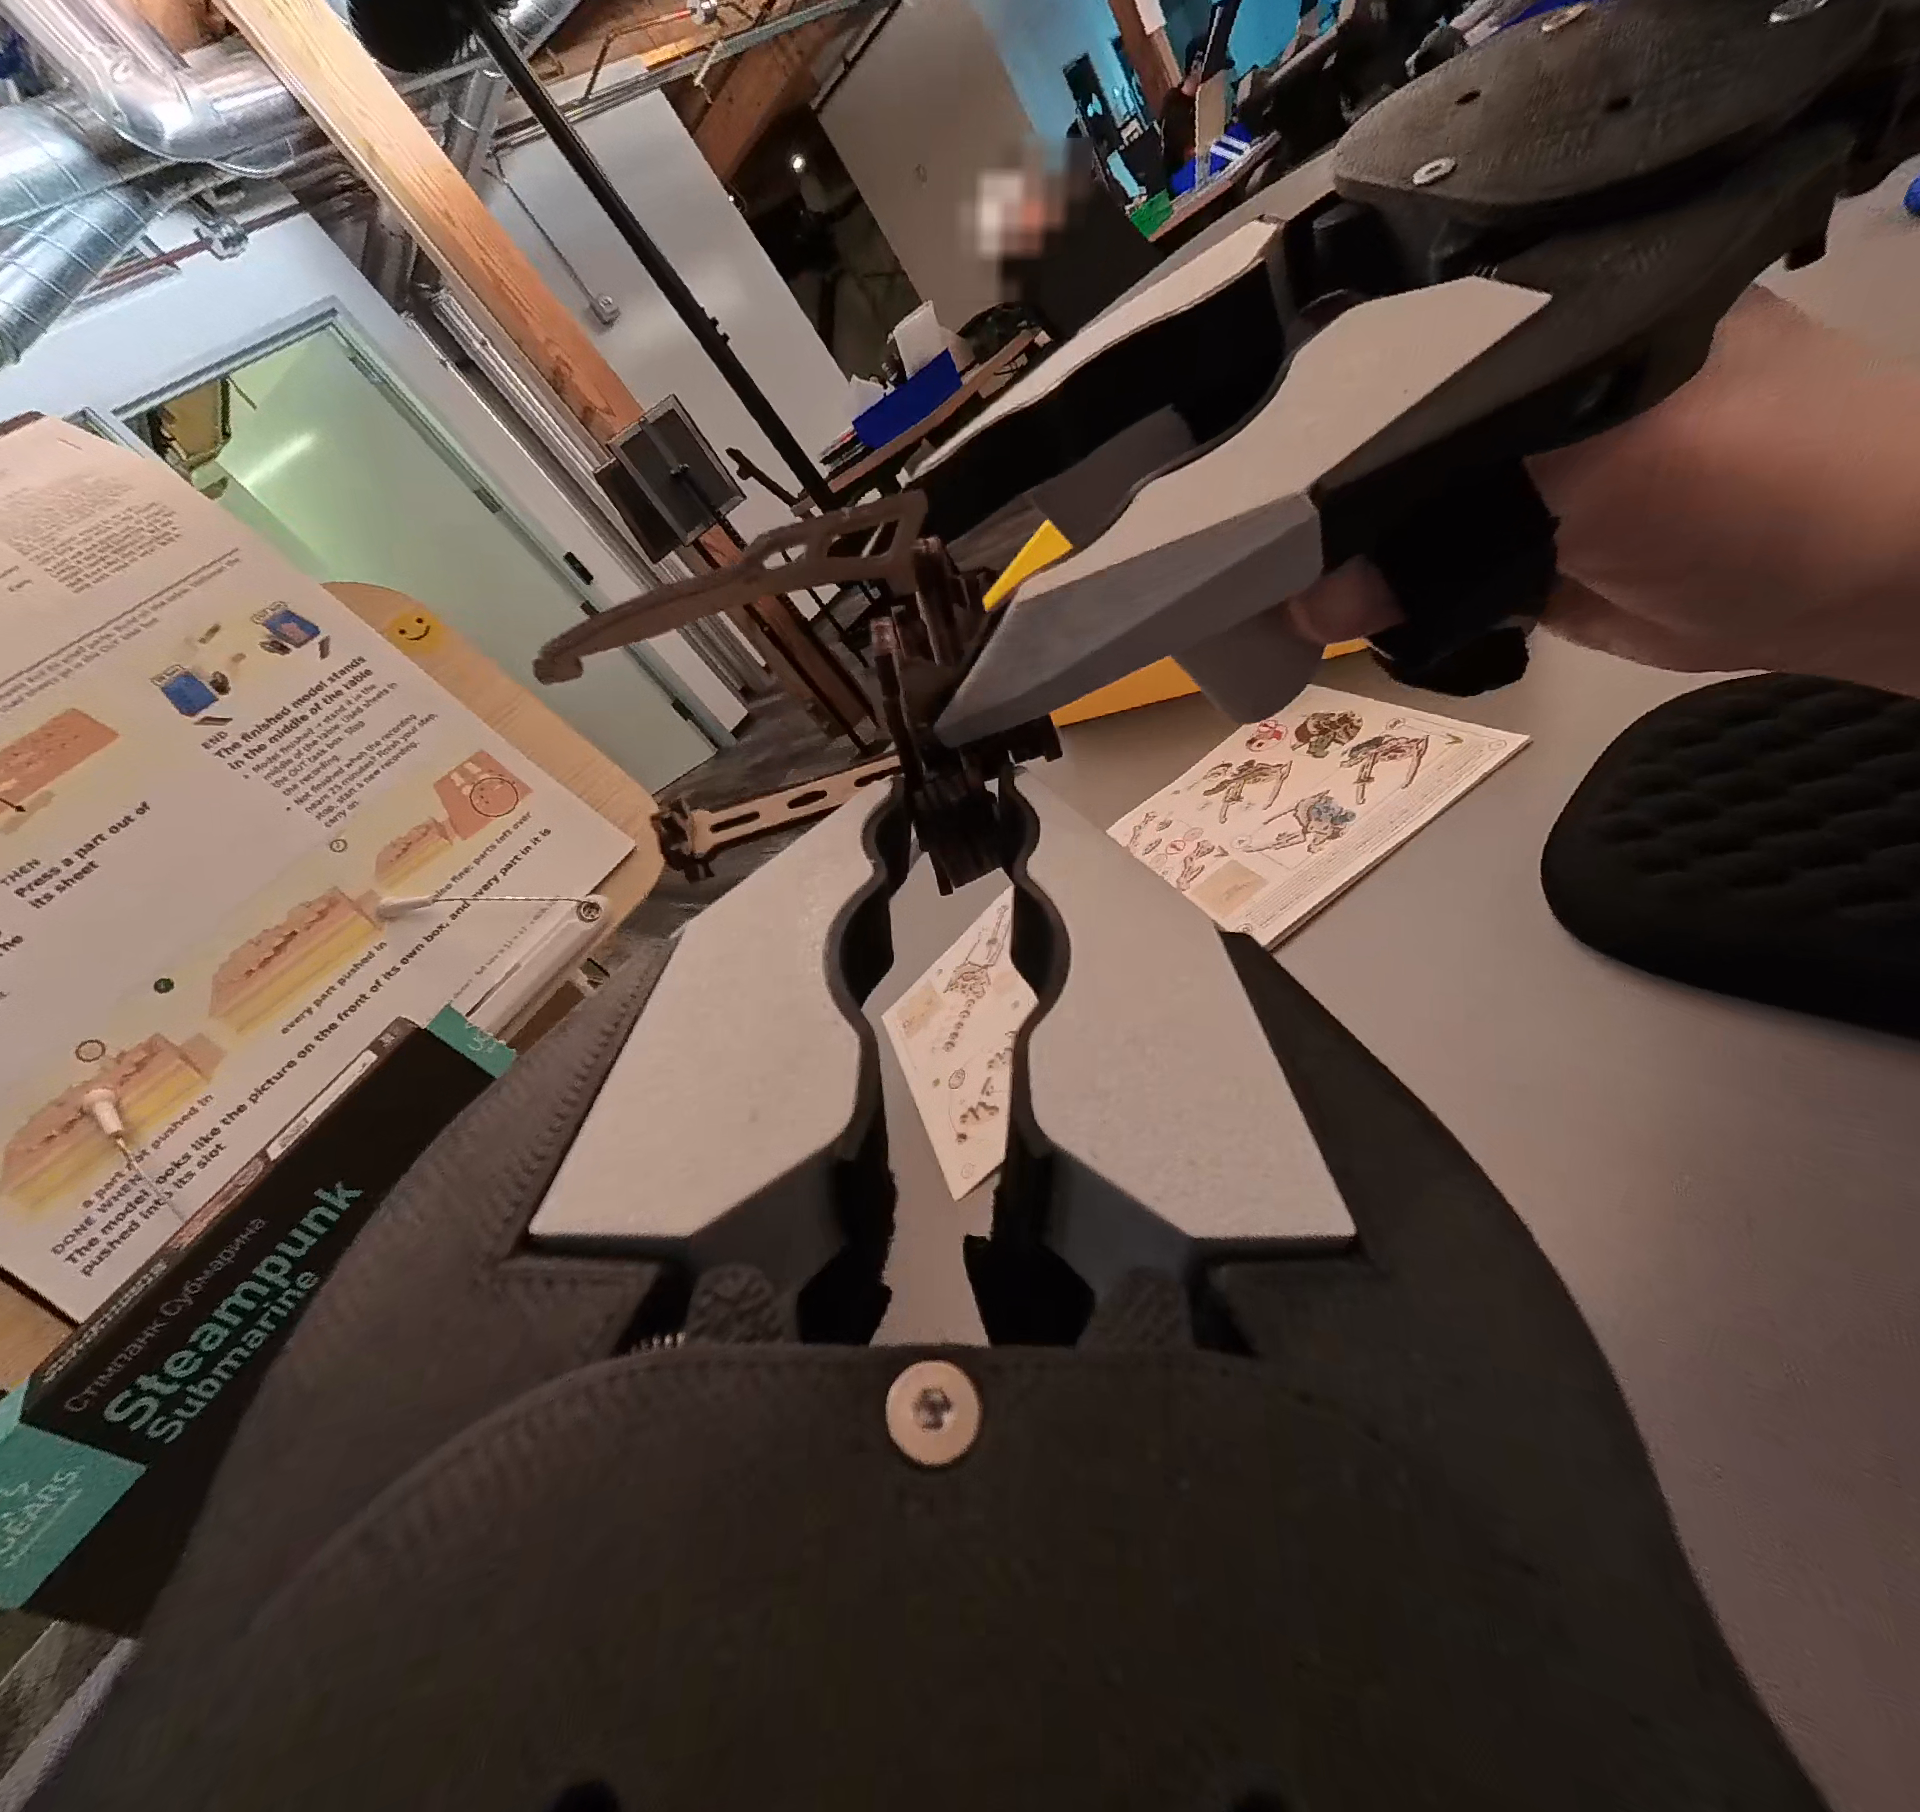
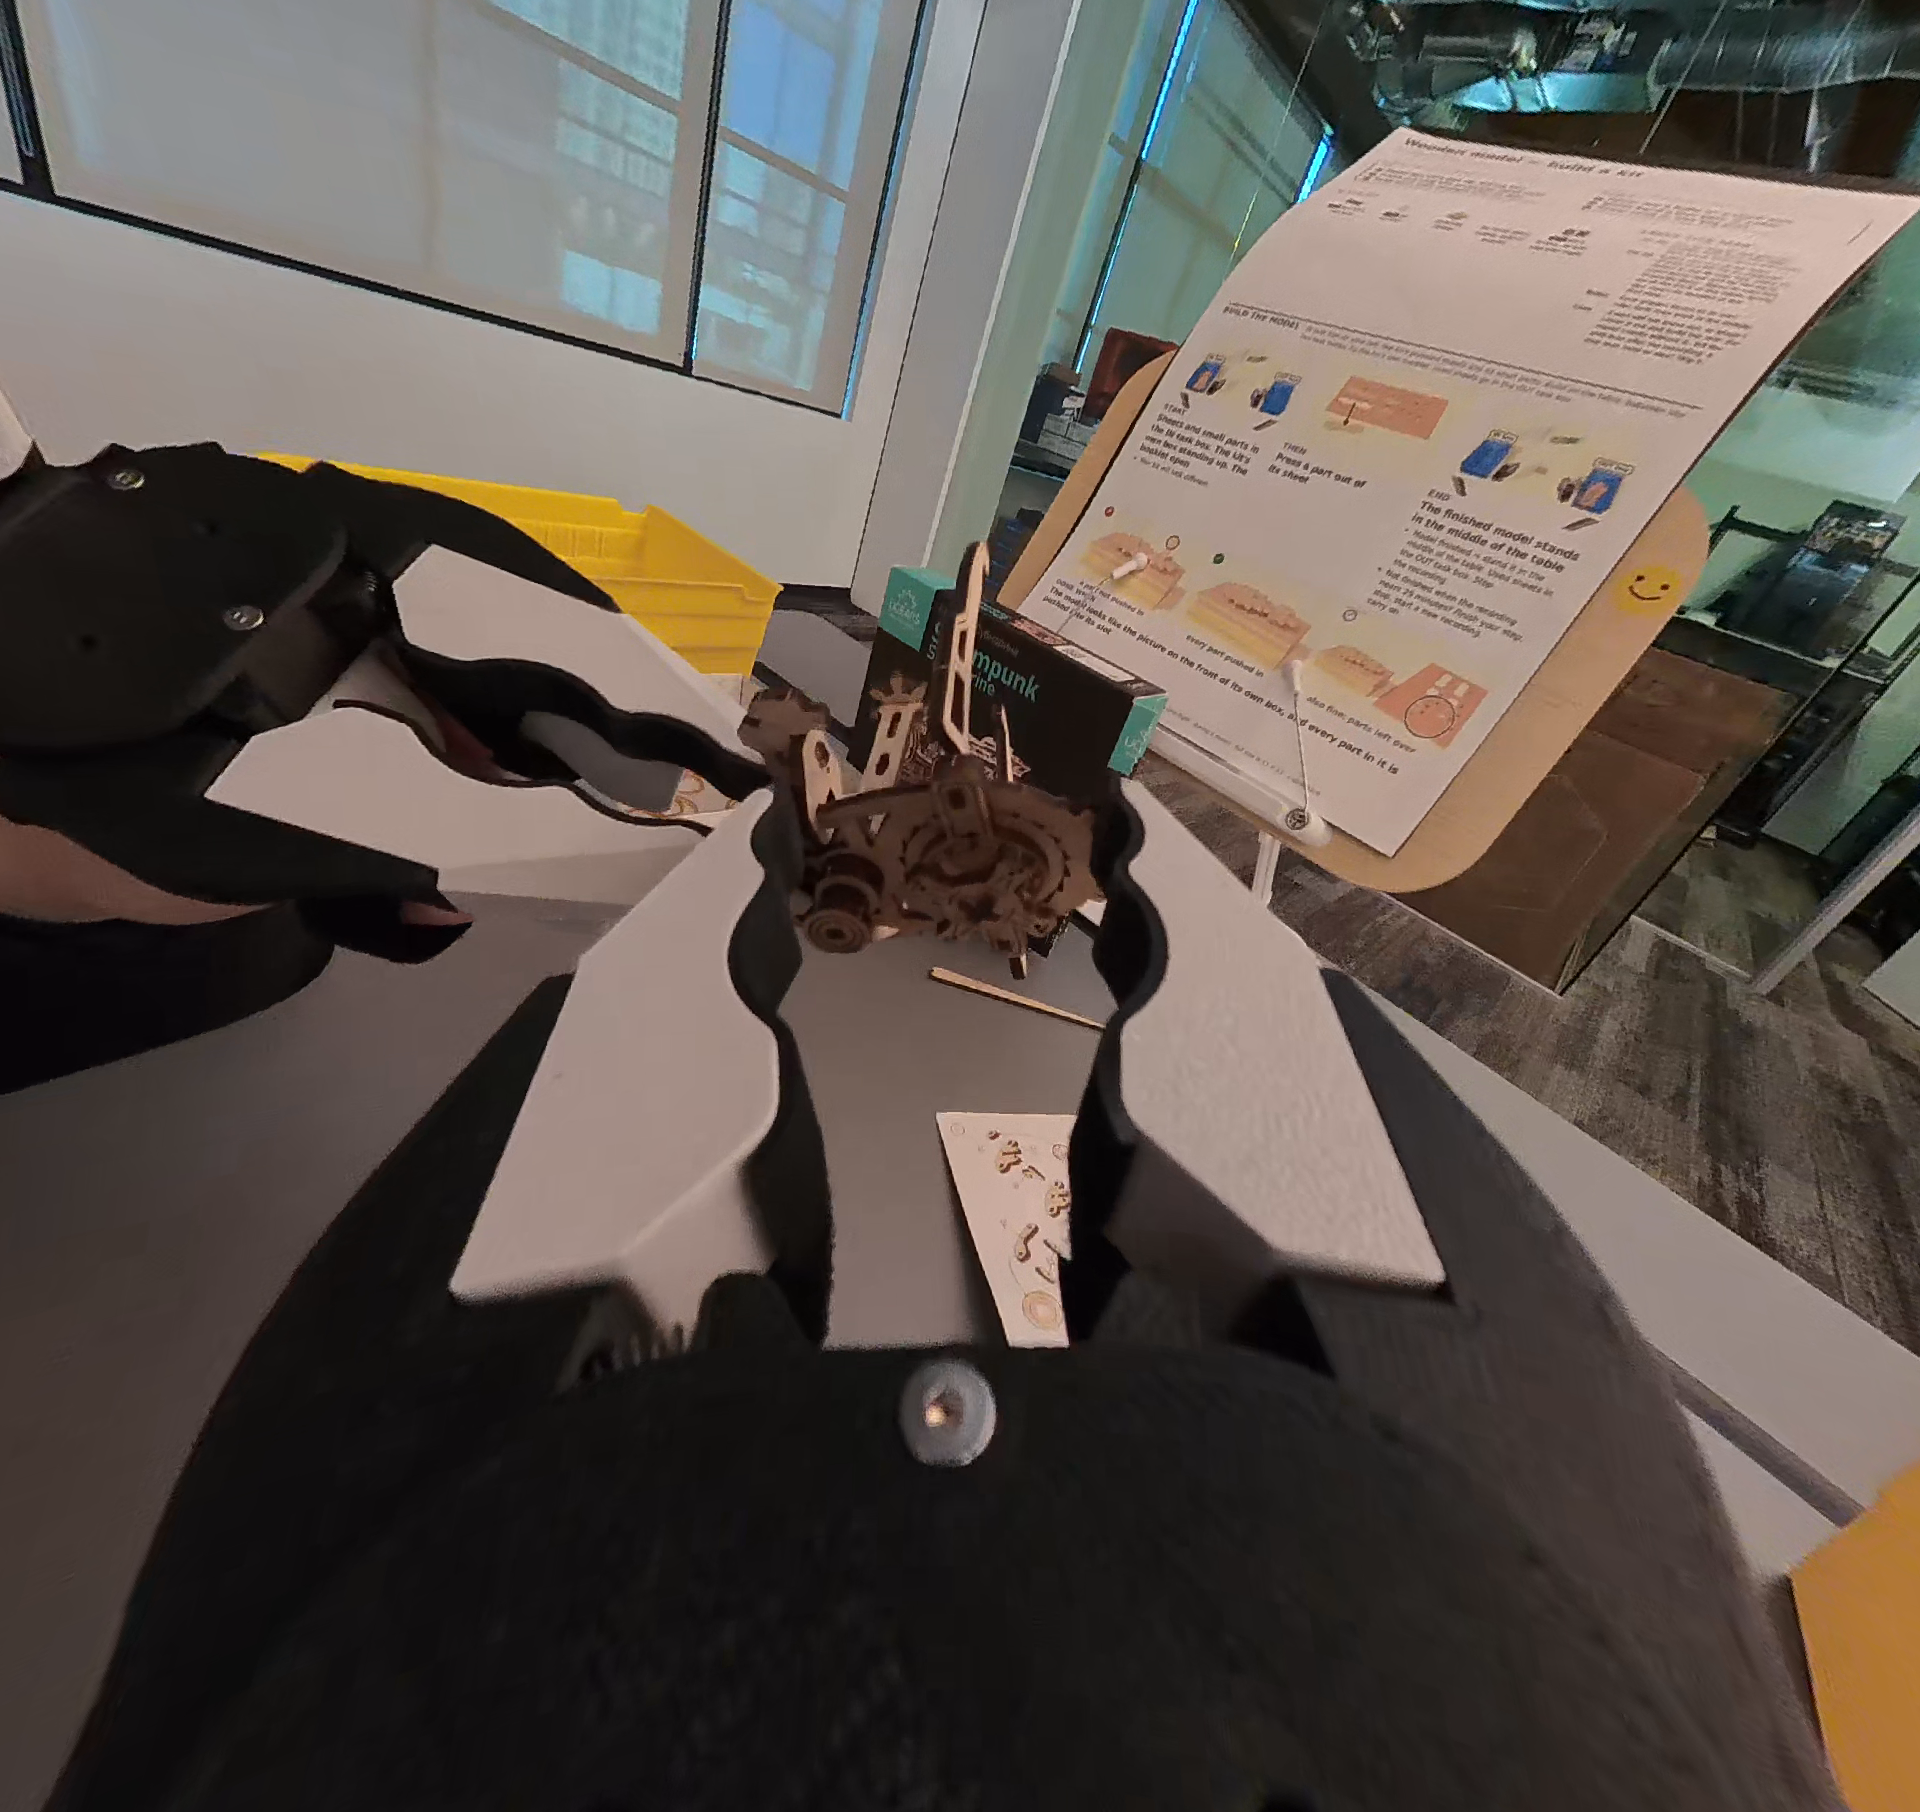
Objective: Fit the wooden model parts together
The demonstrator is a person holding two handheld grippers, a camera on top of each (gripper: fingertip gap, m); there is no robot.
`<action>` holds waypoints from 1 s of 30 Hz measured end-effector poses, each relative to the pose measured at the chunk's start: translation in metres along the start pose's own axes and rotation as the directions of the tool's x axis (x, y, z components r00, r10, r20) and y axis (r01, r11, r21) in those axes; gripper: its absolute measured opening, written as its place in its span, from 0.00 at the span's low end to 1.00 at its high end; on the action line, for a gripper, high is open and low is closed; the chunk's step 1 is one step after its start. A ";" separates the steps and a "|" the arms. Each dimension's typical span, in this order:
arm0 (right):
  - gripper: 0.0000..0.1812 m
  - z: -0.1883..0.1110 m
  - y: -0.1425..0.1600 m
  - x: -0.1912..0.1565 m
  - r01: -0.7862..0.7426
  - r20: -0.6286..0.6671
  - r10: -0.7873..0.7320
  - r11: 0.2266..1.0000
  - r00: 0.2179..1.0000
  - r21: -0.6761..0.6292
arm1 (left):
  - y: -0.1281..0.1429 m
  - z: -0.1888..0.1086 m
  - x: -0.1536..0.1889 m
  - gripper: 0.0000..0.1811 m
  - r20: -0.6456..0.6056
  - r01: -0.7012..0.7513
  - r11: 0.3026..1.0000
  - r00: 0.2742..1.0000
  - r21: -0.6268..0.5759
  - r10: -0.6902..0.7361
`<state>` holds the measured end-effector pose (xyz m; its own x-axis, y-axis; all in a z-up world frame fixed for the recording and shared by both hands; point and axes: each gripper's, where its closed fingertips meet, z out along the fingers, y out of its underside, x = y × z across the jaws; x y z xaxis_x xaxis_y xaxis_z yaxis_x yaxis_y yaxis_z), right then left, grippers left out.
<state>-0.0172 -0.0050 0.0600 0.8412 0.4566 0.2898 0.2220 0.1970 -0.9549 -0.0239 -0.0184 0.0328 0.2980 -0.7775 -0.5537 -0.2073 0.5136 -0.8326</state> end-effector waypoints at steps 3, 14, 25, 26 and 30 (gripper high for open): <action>0.31 0.000 0.001 0.000 -0.009 0.005 0.009 1.000 1.000 -0.004 | 0.001 0.000 0.000 0.08 -0.001 -0.004 1.000 1.000 -0.005 0.004; 0.32 0.003 0.007 0.002 -0.286 0.169 0.280 0.958 0.945 0.013 | 0.004 0.000 0.000 0.08 -0.023 0.064 0.995 0.998 -0.080 -0.066; 0.30 0.005 0.010 0.002 -0.361 0.174 0.352 0.932 0.920 0.020 | 0.008 -0.001 -0.001 0.08 -0.006 0.027 0.990 1.000 -0.142 -0.029; 0.30 0.005 0.011 0.002 -0.357 0.172 0.349 0.934 0.921 0.018 | 0.009 -0.001 -0.001 0.08 -0.008 0.029 0.989 0.999 -0.145 -0.031; 0.31 0.006 0.012 0.001 -0.409 0.209 0.398 0.913 0.893 0.007 | 0.010 -0.001 -0.001 0.08 -0.021 0.062 0.986 0.998 -0.153 -0.066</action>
<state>-0.0166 0.0033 0.0491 0.7369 0.6673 -0.1082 -0.1445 -0.0009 -0.9895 -0.0266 -0.0132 0.0253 0.2914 -0.8172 -0.4972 -0.3284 0.4027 -0.8544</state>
